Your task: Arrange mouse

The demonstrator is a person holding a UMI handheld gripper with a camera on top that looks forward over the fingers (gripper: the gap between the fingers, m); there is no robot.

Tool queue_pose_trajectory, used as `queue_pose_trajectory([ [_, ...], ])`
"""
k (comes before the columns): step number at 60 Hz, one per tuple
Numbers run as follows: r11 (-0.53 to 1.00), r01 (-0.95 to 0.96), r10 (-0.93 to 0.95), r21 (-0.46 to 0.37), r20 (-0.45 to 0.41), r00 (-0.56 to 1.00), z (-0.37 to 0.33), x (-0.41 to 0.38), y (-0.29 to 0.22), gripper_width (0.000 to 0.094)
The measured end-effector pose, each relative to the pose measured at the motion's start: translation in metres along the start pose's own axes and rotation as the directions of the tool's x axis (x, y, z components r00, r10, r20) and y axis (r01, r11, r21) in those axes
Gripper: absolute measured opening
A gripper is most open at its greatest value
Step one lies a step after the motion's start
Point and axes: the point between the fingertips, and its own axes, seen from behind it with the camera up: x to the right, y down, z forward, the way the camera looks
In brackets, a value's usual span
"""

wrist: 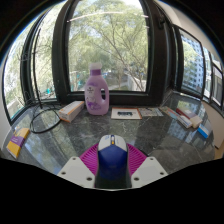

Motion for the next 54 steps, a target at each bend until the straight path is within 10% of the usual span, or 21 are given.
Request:
queue_pose_trajectory([
  [16,0.99,0.035,-0.031,-0.139,0.03,0.999,0.023,0.013,0.076,0.0529],
  [23,0.992,0.033,-0.031,-0.118,0.018,0.999,0.006,0.014,0.064,0.0872],
  [54,0.996,0.038,-0.032,0.078,-0.081,0.996,-0.202,-0.009,-0.003,0.0852],
])
